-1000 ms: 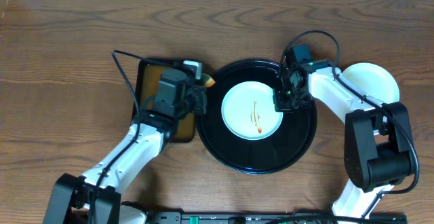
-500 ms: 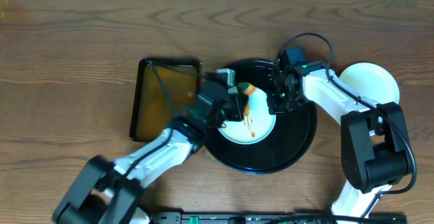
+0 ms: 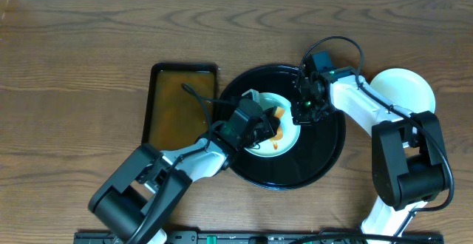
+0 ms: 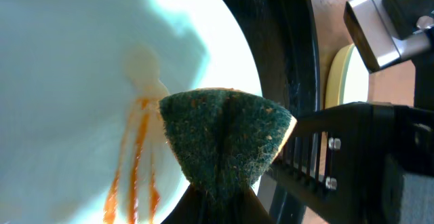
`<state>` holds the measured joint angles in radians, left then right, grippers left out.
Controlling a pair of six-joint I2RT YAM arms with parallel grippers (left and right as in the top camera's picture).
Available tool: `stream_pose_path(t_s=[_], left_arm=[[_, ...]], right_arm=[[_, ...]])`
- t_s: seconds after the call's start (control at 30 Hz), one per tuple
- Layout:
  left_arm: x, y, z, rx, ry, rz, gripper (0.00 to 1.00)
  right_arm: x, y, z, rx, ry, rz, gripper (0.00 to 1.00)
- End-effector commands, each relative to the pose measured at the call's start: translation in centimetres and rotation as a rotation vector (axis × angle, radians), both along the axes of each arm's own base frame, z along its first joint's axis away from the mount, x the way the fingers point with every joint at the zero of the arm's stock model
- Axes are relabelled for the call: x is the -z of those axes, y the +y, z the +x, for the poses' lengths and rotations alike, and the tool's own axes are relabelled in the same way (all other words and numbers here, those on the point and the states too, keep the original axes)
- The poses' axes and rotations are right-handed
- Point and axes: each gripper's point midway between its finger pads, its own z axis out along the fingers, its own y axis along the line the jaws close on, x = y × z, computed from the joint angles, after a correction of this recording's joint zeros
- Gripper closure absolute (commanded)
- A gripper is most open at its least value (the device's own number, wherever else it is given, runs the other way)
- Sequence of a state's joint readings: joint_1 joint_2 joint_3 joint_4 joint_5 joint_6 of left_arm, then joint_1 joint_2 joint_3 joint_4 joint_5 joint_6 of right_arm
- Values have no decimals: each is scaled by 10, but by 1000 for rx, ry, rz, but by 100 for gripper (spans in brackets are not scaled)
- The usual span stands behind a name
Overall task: Clean dirty plates on tray and stack at the side
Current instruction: 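Scrub the pale green plate with the sponge in the left gripper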
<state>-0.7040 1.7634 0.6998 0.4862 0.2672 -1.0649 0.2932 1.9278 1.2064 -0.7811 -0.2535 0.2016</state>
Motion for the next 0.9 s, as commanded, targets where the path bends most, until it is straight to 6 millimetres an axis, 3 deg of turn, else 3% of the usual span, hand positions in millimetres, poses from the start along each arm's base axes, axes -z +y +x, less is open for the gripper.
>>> stream_pose_path(t_s=[0.0,0.13,0.33,0.53,0.73,0.87], left_arm=[[5,-9,-4,1,22,-21,93],[18,-13,-11,27,29,9,93],[43,2,-6,44,-17,131,93],[60,42,9,75,-147,403,92],[46,67,33,53,-210,448,93],[20,48,29,183,-282,371,93]], right_arm=[[7,3,-10,-7,31,-11,99],[7,3,-10,-8,30,-11,99],[7,5,-11,-14,31,-11,99],[7,5,-11,-14,32,-11,99],[7,5,-12,-14,34,-12,99],[7,5,-12,-14,34,-13,99]])
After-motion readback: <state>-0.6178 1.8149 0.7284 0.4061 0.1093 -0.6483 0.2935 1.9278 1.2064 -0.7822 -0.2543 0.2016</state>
